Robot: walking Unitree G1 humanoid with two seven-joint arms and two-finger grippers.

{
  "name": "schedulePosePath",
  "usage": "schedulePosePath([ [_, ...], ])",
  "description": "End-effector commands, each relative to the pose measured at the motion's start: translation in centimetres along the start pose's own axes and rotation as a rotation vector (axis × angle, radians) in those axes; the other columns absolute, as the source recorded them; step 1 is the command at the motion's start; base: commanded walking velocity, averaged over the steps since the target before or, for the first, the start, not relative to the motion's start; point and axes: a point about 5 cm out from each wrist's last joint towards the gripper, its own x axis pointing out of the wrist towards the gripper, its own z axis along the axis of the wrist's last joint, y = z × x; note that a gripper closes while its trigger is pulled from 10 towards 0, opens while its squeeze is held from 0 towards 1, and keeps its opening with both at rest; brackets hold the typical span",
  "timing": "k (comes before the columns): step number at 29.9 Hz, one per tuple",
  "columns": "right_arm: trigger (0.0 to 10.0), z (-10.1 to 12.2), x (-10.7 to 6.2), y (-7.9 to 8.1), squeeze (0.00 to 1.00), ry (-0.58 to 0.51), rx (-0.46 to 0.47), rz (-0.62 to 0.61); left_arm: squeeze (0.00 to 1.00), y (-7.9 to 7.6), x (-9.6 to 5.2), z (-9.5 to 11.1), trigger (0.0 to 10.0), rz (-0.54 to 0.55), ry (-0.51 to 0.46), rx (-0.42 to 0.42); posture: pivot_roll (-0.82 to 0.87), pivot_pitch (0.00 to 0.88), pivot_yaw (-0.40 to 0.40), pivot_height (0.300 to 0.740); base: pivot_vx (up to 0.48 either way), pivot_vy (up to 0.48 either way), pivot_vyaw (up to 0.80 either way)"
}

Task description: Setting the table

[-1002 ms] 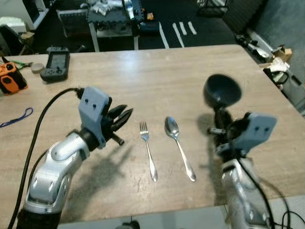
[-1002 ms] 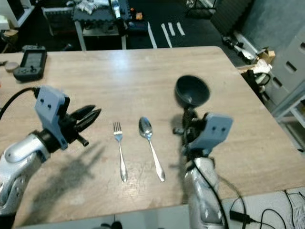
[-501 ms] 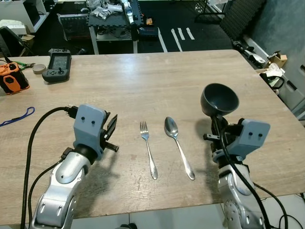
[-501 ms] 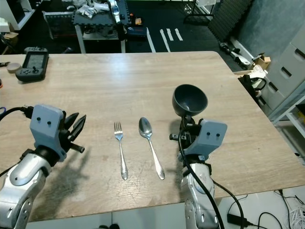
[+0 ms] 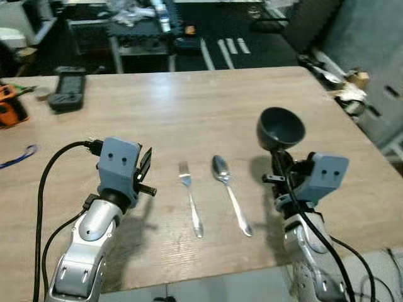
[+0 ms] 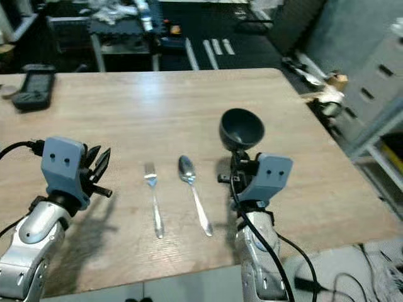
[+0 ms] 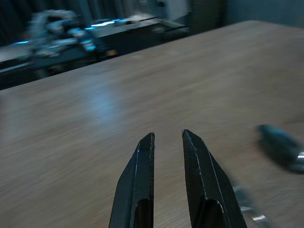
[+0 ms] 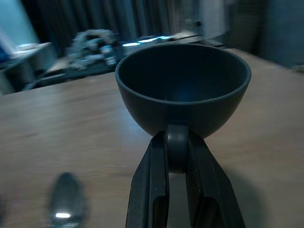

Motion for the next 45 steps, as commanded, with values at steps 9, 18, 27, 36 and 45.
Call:
schedulePosePath([
  [9,10.0,-0.5,-0.3,-0.8,0.0,0.031,-0.021,-0.026,0.0,-0.5,0.2,-0.4,10.0,-0.008,0.005,0.006,0.0,0.039,0.043,0.74,0.0,0.0,-0.36],
  [18,10.0,-1.1,-0.7,-1.0,0.0,0.055,-0.033,-0.033,0.0,-0.8,0.2,-0.8,10.0,-0.013,0.012,0.002,-0.01,0.041,0.042,0.74,0.0,0.0,-0.27],
  [27,10.0,-1.4,-0.9,-1.2,0.0,0.07,-0.044,-0.035,0.0,-1.1,0.2,-1.0,10.0,-0.02,0.017,-0.003,-0.01,0.045,0.039,0.74,0.0,0.0,-0.62],
  [36,10.0,-1.5,-0.9,-1.2,0.0,0.074,-0.045,-0.036,0.0,-1.1,0.3,-1.1,10.0,-0.021,0.018,-0.005,-0.01,0.048,0.039,0.74,0.0,0.0,-0.27],
  [45,10.0,-1.5,-1.0,-1.2,0.0,0.077,-0.047,-0.036,0.0,-1.2,0.3,-1.1,10.0,-0.024,0.015,-0.007,-0.01,0.048,0.04,0.74,0.0,0.0,-0.8],
])
